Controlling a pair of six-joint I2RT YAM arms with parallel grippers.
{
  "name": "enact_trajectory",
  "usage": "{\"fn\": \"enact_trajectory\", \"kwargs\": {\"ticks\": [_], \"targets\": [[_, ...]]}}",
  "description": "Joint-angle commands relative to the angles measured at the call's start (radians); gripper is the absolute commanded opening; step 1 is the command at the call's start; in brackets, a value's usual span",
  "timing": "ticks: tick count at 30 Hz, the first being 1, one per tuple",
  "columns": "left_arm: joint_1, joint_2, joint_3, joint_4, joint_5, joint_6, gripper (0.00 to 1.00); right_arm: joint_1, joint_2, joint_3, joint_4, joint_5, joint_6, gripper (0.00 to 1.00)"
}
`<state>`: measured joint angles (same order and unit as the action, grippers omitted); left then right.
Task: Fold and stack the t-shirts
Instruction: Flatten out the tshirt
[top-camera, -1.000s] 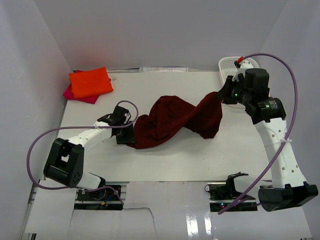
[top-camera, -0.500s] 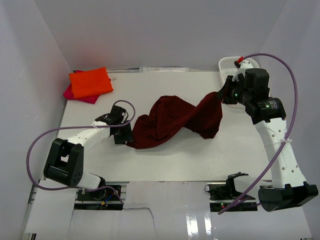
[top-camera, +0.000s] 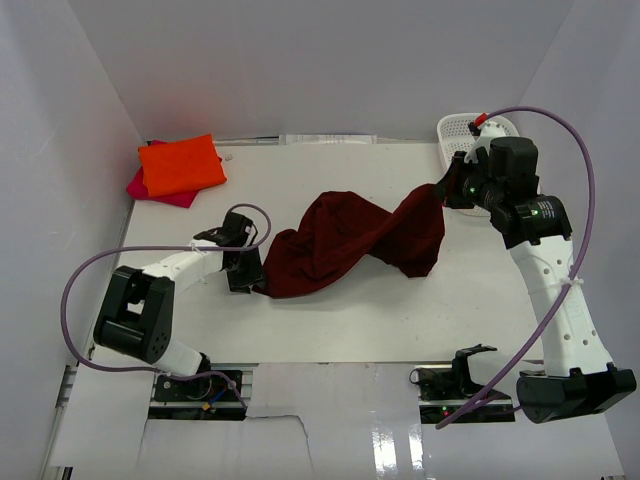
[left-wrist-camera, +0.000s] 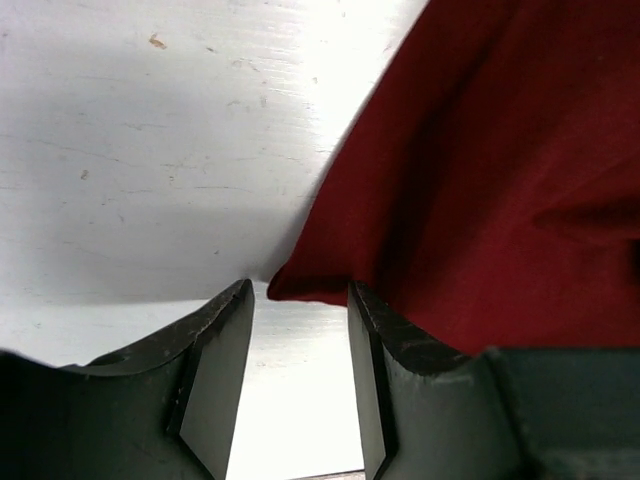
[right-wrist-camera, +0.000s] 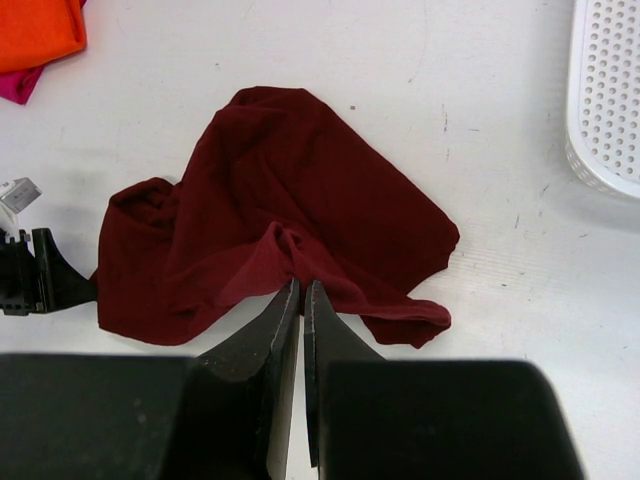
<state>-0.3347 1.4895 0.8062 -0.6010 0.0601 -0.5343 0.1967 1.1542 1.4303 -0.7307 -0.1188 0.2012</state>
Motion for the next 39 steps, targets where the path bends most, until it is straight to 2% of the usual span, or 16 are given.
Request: {"fn": "enact_trajectory", "kwargs": {"ticks": [1, 4, 7, 8, 13, 14, 18, 22, 25, 29, 32, 35, 37, 39], "targets": [[0.008, 0.011, -0.001, -0.006, -0.013, -0.009, 0.53, -0.003, -0.008, 0.012, 0.036, -0.01, -0.008, 0.08], [0.01, 0.025, -0.001, -0.009, -0.016, -0.009, 0.51, -0.003, -0.01, 0.009, 0.036, -0.012, -0.006, 0.08], [0.01, 0.037, 0.002, -0.01, -0.019, -0.006, 0.41, -0.003, -0.013, 0.002, 0.037, -0.018, -0.006, 0.08], [0.01, 0.041, 0.004, -0.01, -0.017, -0.004, 0.28, -0.003, -0.013, 0.002, 0.037, -0.021, -0.006, 0.08], [0.01, 0.048, 0.013, -0.014, -0.022, 0.002, 0.1, -0.003, -0.008, 0.005, 0.039, -0.036, -0.006, 0.08], [0.01, 0.051, 0.016, -0.019, -0.02, 0.003, 0.0, -0.003, -0.007, 0.005, 0.039, -0.038, -0.005, 0.08], [0.01, 0.035, 0.034, -0.023, -0.016, 0.005, 0.0, -0.003, 0.004, 0.004, 0.045, -0.054, -0.005, 0.08], [0.037, -0.018, 0.135, -0.046, -0.023, 0.007, 0.0, -0.005, 0.033, -0.011, 0.068, -0.114, 0.006, 0.08], [0.108, -0.055, 0.245, -0.066, -0.016, 0.017, 0.0, -0.003, 0.073, -0.034, 0.114, -0.184, 0.042, 0.08], [0.273, -0.089, 0.381, -0.077, 0.036, 0.03, 0.0, -0.003, 0.122, -0.021, 0.175, -0.248, 0.092, 0.08], [0.333, -0.091, 0.488, -0.074, 0.052, 0.027, 0.0, -0.003, 0.196, 0.079, 0.177, -0.232, 0.092, 0.08], [0.384, -0.048, 0.582, -0.094, 0.064, 0.022, 0.0, -0.002, 0.307, 0.278, 0.099, -0.229, 0.069, 0.08], [0.391, -0.032, 0.662, -0.102, 0.095, 0.013, 0.0, -0.003, 0.35, 0.414, 0.065, -0.243, 0.067, 0.08], [0.402, -0.038, 0.711, -0.1, 0.113, -0.006, 0.0, -0.003, 0.351, 0.468, 0.066, -0.268, 0.072, 0.08]]}}
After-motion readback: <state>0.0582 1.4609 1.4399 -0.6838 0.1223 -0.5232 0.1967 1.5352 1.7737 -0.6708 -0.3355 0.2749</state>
